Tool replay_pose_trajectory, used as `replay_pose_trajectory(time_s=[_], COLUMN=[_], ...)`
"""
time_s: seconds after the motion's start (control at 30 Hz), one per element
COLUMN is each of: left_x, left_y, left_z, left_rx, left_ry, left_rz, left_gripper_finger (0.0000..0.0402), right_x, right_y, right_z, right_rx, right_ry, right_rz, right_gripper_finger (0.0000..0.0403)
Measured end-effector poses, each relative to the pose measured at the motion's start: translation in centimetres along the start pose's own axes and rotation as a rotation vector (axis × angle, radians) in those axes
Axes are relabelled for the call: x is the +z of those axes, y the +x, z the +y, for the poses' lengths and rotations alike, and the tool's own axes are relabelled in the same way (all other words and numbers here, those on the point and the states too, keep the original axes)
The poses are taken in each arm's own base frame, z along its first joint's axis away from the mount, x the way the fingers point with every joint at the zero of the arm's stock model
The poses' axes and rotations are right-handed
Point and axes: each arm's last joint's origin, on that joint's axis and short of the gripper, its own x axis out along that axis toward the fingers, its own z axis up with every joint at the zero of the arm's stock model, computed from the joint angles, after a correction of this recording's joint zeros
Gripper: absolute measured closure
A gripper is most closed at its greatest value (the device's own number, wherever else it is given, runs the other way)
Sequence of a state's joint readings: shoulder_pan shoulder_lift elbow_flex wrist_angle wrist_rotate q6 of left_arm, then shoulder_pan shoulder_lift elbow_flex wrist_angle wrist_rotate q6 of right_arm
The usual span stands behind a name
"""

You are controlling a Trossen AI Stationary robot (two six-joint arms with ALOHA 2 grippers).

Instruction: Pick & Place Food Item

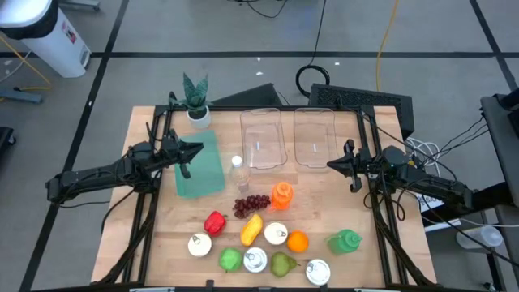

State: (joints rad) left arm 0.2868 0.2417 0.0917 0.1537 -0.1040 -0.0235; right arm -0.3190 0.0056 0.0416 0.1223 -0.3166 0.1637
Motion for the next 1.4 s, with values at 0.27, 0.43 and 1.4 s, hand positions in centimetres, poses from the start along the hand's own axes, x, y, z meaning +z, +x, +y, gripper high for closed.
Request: replay_pose_trajectory(time_s=[0.27, 0.43, 1.4], left_x=[0.00, 0.00, 0.00], left_y=[0.00, 0.00, 0.00], left_z=[0.00, 0.00, 0.00], left_rx=[0.000, 0.001, 0.000], left_ry=[0.000, 0.000, 0.000], left_rz=[0.000, 0.000, 0.000], left_gripper_finger=[0.0352, 0.0352, 0.0352], right_x=[0.00, 0.00, 0.35], right_y=[0.00, 0.00, -0.01], right_z=[0.00, 0.00, 0.06], right_rx=[0.000, 0.000, 0.004], right_ry=[0.000, 0.000, -0.087], right_rz=[0.000, 0.000, -0.035], right_gripper_finger=[0.0399, 0.0399, 0.0399])
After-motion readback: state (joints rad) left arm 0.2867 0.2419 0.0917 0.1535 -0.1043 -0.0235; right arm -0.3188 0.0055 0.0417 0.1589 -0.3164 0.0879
